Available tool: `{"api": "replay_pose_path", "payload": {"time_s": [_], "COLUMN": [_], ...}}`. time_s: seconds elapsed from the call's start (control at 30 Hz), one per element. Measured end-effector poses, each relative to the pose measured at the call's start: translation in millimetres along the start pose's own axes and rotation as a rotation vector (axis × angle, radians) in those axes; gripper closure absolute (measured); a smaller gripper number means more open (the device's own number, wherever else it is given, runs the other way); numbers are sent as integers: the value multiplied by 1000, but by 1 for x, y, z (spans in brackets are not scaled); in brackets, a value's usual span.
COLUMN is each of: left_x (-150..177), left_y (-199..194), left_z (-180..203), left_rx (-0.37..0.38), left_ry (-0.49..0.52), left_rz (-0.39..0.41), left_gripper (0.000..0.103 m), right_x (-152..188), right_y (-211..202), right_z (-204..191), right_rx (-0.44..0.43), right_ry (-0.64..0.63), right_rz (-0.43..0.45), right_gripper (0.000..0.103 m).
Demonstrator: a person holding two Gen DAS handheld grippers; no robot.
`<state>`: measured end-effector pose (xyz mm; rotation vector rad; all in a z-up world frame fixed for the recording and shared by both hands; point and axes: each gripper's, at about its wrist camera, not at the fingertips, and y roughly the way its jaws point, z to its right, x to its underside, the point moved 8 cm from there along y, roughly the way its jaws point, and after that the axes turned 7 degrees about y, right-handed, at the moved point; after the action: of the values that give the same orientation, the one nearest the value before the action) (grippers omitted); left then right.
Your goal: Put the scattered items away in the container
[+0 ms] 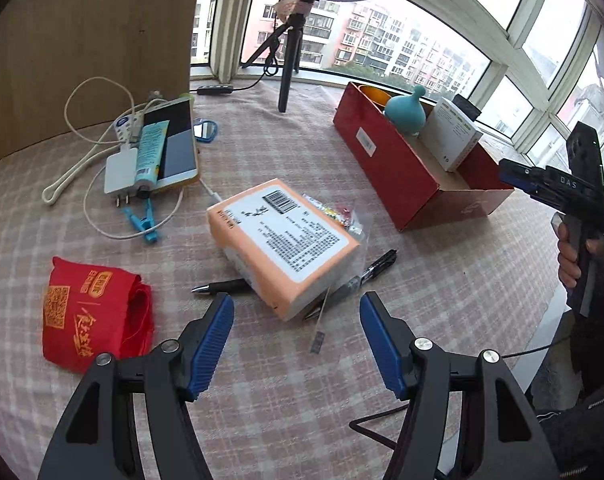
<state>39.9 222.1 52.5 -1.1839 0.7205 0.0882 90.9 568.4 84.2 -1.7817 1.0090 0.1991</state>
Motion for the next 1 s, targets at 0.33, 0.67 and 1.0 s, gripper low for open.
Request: {"api": "replay_pose_path", "payload": {"time_s": [0.33, 0.67, 1.0], "left_x": [3, -8, -23], "left_y": [-35, -82, -101], "left_z": [-20, -17, -23], "left_rx": [-17, 8, 2], "left_ry": [17, 110, 155], "left_rz": [45, 93, 140], "left_gripper": [41, 39, 36], "right_x": [32, 55, 58], "right_y": [-33, -39, -55], "right_z": [-59, -102, -120], "right_rx": [73, 264, 336], "right_ry": [-108, -146, -138], "right_rz": [50, 95, 151], "right_gripper": [54, 42, 36]}}
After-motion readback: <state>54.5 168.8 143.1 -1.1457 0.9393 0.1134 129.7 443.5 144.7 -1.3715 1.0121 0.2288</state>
